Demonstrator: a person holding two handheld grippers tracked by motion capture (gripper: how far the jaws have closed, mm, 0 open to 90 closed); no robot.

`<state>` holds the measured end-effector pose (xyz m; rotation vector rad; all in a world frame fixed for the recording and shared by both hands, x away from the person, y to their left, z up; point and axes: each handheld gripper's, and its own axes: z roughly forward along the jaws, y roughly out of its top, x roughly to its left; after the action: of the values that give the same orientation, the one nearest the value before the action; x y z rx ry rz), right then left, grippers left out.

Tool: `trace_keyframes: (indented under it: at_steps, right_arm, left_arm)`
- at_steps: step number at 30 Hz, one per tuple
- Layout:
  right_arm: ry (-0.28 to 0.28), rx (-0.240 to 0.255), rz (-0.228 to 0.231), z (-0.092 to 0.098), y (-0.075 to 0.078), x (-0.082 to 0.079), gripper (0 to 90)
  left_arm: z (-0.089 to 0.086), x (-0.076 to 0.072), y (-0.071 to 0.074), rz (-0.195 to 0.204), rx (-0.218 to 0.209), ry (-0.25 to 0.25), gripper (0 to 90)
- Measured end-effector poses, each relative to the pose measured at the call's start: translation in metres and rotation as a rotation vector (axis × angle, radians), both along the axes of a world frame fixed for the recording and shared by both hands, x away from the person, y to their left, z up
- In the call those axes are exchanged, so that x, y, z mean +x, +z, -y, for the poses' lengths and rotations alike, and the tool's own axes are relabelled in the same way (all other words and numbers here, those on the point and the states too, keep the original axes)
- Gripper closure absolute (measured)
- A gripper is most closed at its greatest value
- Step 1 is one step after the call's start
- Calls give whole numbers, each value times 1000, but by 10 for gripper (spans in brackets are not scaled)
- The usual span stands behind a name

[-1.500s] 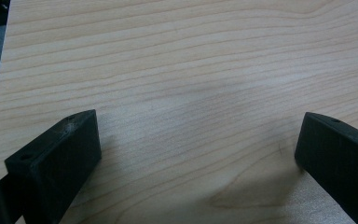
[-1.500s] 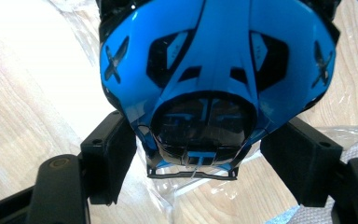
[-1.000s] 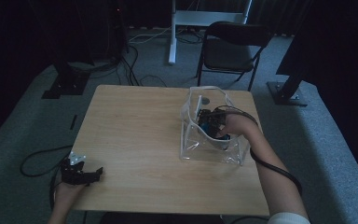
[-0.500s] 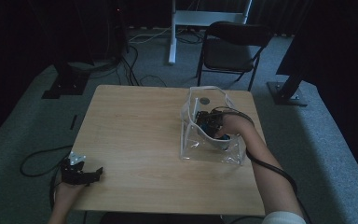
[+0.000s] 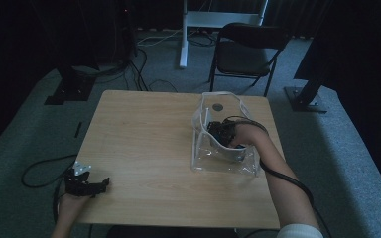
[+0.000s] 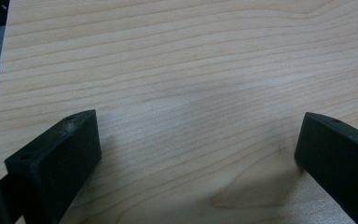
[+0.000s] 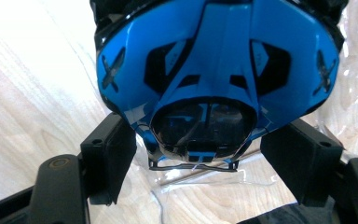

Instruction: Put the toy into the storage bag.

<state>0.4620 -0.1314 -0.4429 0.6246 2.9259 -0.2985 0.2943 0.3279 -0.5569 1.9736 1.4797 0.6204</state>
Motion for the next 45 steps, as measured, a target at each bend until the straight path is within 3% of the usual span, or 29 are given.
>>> trace_keyframes:
  at_steps: [7,9,16,22,27,33,40,44,45]
  right_arm:
    - [-3,-16,-13,0,-6,0,257]
    - [-32,-32,-43,1,-9,0,257]
    - [-30,-12,-34,4,-8,0,263]
    - [-55,50,-52,9,4,-1,205]
    - [-62,110,-37,15,11,-3,184]
    - [-100,211,-38,18,23,-5,156]
    - [-114,271,-20,22,32,-10,136]
    - [-107,280,0,23,34,-11,137]
    - [-107,311,6,24,38,-14,137]
  left_arm:
    - [0,0,0,0,0,0,7]
    - [0,0,0,0,0,0,7]
    - [0,0,0,0,0,1,7]
    - [0,0,0,0,-1,-1,7]
    - [0,0,0,0,-1,-2,7]
    - [0,0,0,0,-1,-2,7]
    - [0,0,0,0,-1,-2,7]
    - [1,0,0,0,-1,-2,7]
    - [1,0,0,0,-1,-2,7]
